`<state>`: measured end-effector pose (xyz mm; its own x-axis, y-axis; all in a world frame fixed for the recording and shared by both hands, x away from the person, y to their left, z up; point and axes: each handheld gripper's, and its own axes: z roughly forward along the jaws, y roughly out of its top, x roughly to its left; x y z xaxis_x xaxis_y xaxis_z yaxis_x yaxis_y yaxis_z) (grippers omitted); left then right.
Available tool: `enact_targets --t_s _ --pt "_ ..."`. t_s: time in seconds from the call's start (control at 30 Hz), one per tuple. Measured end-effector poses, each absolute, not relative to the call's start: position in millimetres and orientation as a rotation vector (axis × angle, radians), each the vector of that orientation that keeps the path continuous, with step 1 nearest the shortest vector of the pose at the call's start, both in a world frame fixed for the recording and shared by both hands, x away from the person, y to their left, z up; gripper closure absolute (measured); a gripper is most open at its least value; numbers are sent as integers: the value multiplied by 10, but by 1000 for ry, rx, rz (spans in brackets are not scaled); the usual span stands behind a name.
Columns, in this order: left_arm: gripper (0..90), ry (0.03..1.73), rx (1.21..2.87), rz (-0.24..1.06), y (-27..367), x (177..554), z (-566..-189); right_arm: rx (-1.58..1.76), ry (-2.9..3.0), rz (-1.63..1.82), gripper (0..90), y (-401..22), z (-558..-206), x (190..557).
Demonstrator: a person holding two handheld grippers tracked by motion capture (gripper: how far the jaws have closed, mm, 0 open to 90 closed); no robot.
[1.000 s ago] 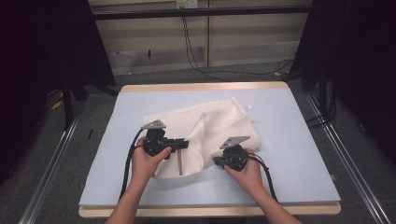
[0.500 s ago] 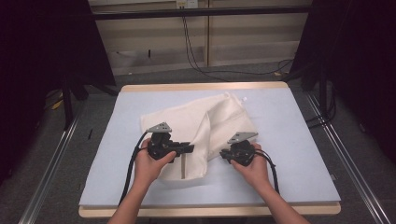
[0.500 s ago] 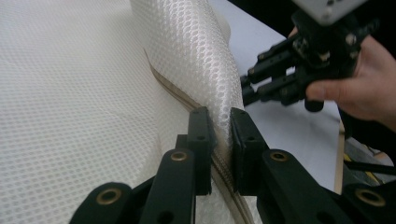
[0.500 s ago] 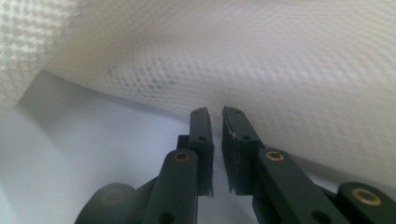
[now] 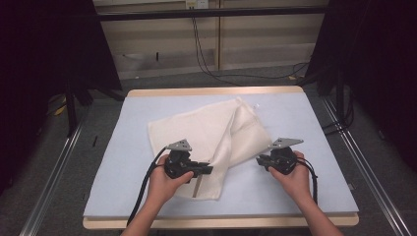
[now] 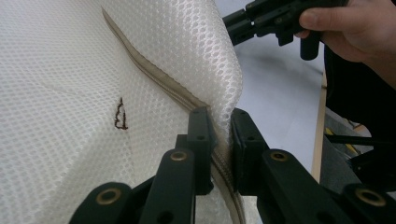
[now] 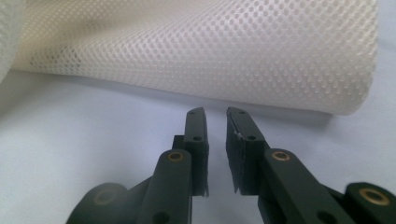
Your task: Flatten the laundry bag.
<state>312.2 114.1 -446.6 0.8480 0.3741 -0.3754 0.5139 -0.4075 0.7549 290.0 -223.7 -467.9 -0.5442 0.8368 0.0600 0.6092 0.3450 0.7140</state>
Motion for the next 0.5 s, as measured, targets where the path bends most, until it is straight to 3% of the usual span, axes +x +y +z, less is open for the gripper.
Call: enact_targets --t_s 0.5 --pt "803 599 2024 -238 1071 3006 -4458 1368 2213 989 747 -2558 -4678 2890"
